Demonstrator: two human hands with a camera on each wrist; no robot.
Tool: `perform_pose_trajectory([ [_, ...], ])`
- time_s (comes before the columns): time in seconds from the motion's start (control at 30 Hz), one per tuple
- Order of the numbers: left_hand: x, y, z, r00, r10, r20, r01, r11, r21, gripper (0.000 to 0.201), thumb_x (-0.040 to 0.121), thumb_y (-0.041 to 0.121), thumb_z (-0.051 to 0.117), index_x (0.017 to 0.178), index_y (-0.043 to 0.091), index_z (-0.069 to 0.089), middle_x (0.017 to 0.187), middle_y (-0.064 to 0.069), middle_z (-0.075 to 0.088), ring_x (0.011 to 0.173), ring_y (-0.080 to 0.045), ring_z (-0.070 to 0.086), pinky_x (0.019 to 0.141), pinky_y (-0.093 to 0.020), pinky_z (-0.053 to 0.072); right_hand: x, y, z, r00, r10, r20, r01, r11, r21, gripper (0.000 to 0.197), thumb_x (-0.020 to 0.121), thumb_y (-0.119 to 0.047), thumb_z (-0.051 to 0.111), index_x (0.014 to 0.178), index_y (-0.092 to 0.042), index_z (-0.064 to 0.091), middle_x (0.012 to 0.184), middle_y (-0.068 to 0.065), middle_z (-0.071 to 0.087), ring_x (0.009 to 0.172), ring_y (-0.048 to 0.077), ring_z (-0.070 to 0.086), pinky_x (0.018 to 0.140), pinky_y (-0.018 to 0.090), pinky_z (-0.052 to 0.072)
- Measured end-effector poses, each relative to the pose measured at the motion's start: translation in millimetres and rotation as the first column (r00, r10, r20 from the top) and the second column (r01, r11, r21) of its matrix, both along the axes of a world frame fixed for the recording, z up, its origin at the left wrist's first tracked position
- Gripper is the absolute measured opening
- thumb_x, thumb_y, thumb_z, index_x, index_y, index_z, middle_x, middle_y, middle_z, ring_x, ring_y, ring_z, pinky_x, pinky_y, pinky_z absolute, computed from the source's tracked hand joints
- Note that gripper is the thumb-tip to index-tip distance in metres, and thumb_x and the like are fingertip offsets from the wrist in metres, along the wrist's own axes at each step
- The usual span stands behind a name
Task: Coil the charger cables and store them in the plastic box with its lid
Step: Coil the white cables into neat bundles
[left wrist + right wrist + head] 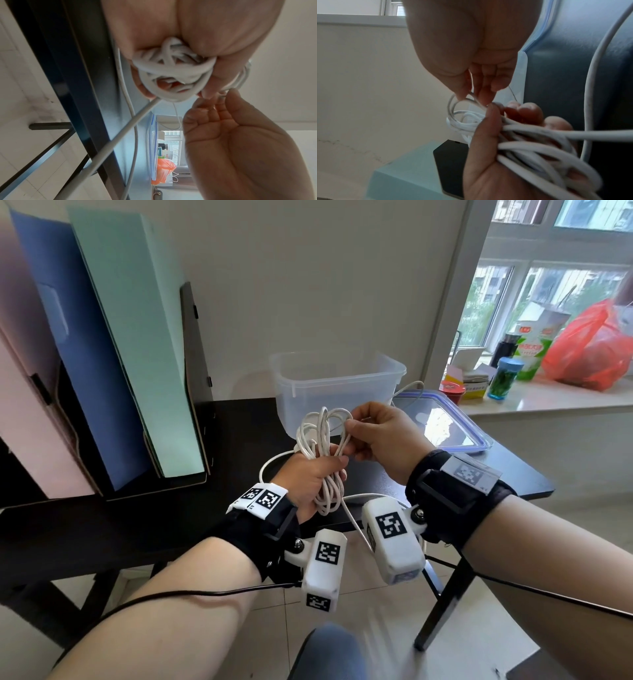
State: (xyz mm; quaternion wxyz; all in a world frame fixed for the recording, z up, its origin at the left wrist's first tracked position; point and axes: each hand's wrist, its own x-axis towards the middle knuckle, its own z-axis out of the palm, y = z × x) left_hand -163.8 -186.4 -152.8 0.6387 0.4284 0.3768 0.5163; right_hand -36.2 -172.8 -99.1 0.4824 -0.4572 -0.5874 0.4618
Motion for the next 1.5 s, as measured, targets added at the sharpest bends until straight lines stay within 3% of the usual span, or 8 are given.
perform_pose_trajectory([
  [0.43, 11, 11, 22, 0.945, 0.235, 0.229, -0.23, 0.972, -0.049, 0.026, 0.092, 0.009, 0.048, 0.066, 0.008, 0.049, 0.046, 0.0, 0.053, 0.043, -0.011, 0.054, 0.054, -0.027, 0.053, 20, -23, -12, 0.932, 0.168, 0.322, -0.114, 0.977, -0.18, 0.018, 0.078, -0.018, 0.07, 0.081, -0.013, 0.054, 0.07, 0.005, 0.059, 0.062, 0.019, 0.05, 0.054, 0.025, 0.04],
  [0.57, 10, 15, 27, 0.91, 0.303, 0.285, -0.284, 0.953, -0.104, 0.022, 0.093, 0.011, 0.05, 0.07, 0.014, 0.049, 0.056, 0.001, 0.049, 0.041, -0.009, 0.055, 0.049, -0.026, 0.054, 30, -29, -12, 0.666, 0.147, 0.731, -0.1, 0.989, -0.108, 0.022, 0.07, -0.021, 0.075, 0.088, -0.021, 0.062, 0.075, -0.008, 0.06, 0.068, 0.011, 0.054, 0.062, 0.022, 0.042],
  [0.67, 8, 16, 30, 0.898, 0.32, 0.302, -0.294, 0.947, -0.129, 0.025, 0.093, 0.013, 0.049, 0.068, 0.014, 0.047, 0.052, 0.002, 0.047, 0.039, -0.008, 0.054, 0.043, -0.022, 0.049, 38, -36, -16, 0.46, 0.195, 0.866, -0.159, 0.978, -0.135, 0.014, 0.073, -0.021, 0.071, 0.083, -0.025, 0.063, 0.065, -0.012, 0.054, 0.057, 0.002, 0.047, 0.054, 0.017, 0.036],
  [0.77, 4, 17, 31, 0.898, 0.335, 0.286, -0.313, 0.942, -0.121, 0.026, 0.092, 0.013, 0.05, 0.067, 0.013, 0.045, 0.049, 0.003, 0.046, 0.037, -0.008, 0.051, 0.041, -0.02, 0.045, 45, -37, -20, 0.374, 0.142, 0.916, -0.169, 0.982, -0.083, 0.018, 0.075, -0.016, 0.065, 0.065, -0.027, 0.056, 0.06, -0.012, 0.05, 0.054, 0.0, 0.043, 0.049, 0.016, 0.032],
  [0.93, 0, 18, 27, 0.921, 0.351, 0.167, -0.343, 0.936, -0.074, 0.025, 0.092, 0.018, 0.053, 0.068, 0.017, 0.048, 0.046, 0.008, 0.045, 0.037, -0.004, 0.047, 0.044, -0.019, 0.041, 59, -29, -20, 0.629, -0.086, 0.773, -0.051, 0.987, 0.151, 0.01, 0.077, -0.014, 0.064, 0.073, -0.022, 0.06, 0.068, -0.008, 0.055, 0.066, 0.013, 0.05, 0.057, 0.02, 0.037],
  [1.1, -4, 19, 24, 0.947, 0.286, 0.15, -0.28, 0.958, -0.058, 0.024, 0.092, 0.021, 0.054, 0.068, 0.019, 0.047, 0.042, 0.01, 0.044, 0.036, -0.003, 0.043, 0.04, -0.018, 0.039, 67, -20, -20, 0.568, -0.196, 0.799, -0.039, 0.964, 0.264, 0.004, 0.081, -0.018, 0.06, 0.08, -0.02, 0.063, 0.082, -0.004, 0.056, 0.086, 0.019, 0.047, 0.074, 0.025, 0.035],
  [1.3, -3, 16, 21, 0.975, 0.221, -0.01, -0.221, 0.975, 0.014, 0.021, 0.085, 0.027, 0.063, 0.073, 0.02, 0.048, 0.055, 0.006, 0.047, 0.038, -0.003, 0.044, 0.046, -0.021, 0.037, 69, -14, -17, 0.87, -0.224, 0.44, 0.15, 0.969, 0.198, 0.014, 0.076, -0.03, 0.071, 0.07, -0.024, 0.059, 0.068, 0.0, 0.062, 0.059, 0.015, 0.054, 0.062, 0.029, 0.048],
  [1.5, 11, 6, 18, 0.994, 0.06, -0.091, -0.051, 0.994, 0.097, 0.052, 0.043, 0.038, 0.089, 0.071, 0.016, 0.052, 0.046, 0.01, 0.052, 0.036, -0.003, 0.048, 0.046, -0.019, 0.04, 46, -10, 0, 0.916, -0.251, 0.314, 0.189, 0.958, 0.216, 0.02, 0.071, -0.031, 0.073, 0.069, -0.018, 0.058, 0.061, -0.001, 0.062, 0.056, 0.013, 0.052, 0.064, 0.03, 0.046],
])
